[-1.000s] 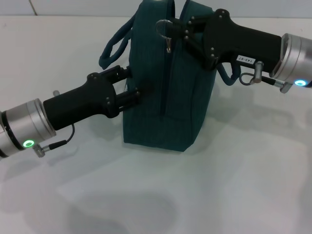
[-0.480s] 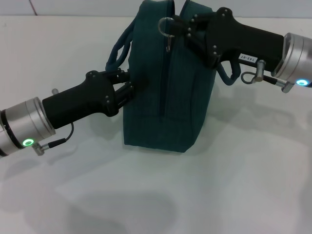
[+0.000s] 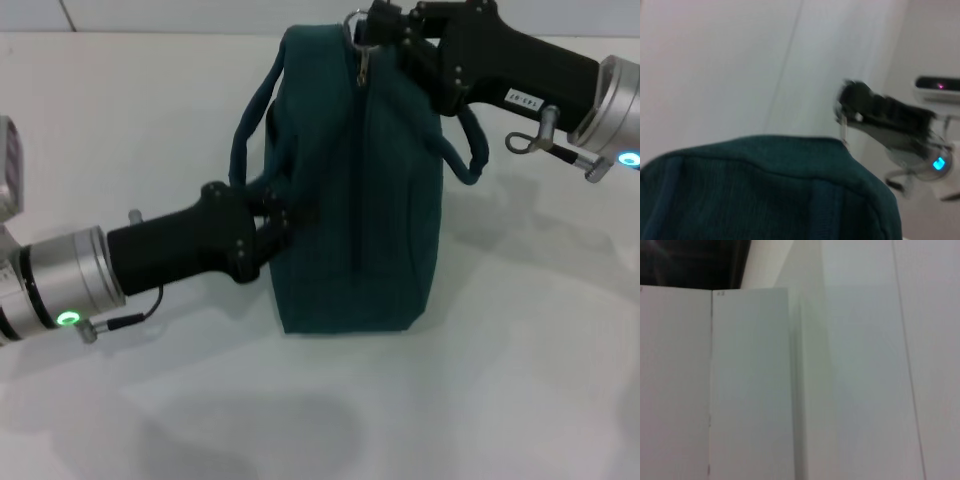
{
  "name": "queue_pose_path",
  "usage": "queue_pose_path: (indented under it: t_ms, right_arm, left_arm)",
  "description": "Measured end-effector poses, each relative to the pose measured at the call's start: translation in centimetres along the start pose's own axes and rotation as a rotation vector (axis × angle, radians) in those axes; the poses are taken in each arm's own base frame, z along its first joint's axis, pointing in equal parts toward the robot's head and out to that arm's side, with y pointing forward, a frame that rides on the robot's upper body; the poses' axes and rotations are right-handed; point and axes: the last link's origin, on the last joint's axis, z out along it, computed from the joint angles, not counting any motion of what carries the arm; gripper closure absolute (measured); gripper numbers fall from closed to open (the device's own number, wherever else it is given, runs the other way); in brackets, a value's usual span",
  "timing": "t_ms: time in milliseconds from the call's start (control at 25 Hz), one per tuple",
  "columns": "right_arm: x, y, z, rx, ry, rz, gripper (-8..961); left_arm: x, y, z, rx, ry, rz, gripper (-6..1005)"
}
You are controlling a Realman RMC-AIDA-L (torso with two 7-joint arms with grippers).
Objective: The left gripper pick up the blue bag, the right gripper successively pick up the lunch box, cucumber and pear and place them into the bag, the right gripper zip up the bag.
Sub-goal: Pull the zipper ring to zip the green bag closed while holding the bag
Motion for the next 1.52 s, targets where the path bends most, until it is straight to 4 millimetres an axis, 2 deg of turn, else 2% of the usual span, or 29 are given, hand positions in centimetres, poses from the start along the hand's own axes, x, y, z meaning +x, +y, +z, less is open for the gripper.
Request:
queue_pose_path:
  t_ms: [440, 680, 880, 1120, 1320, 1520]
  right_arm:
    - [0.7, -1.2, -0.7, 0.103, 0.029, 0.064, 937]
    - [1.3, -2.0, -1.1, 0.168, 0.06, 0.082, 937]
    - [2.1, -2.6, -1.4, 0.226, 0.095, 0.148, 937]
    - [2.4, -3.0, -2.9, 0.313, 0.029, 0.364, 936]
    - [2.6, -3.1, -3.6, 0.341, -0.011, 0.529, 936]
    - [2.7, -3.1, -3.7, 0.348, -0.014, 0.553, 936]
  left_arm:
    - [-0.3, 2.1, -1.2, -0.162, -0.044, 0.016, 940]
    - [-0.5, 2.8, -2.4, -0.219, -0.078, 0.009, 937]
    - [-0.9, 2.5, -3.3, -0.164, -0.075, 0.001, 935]
    - [-1.4, 1.4, -4.4, -0.011, -0.051, 0.011, 932]
    - [-1.5, 1.1, -4.7, 0.027, -0.05, 0.031, 929]
    - [-1.5, 0.6, -4.7, 0.06, -0.052, 0.034, 927]
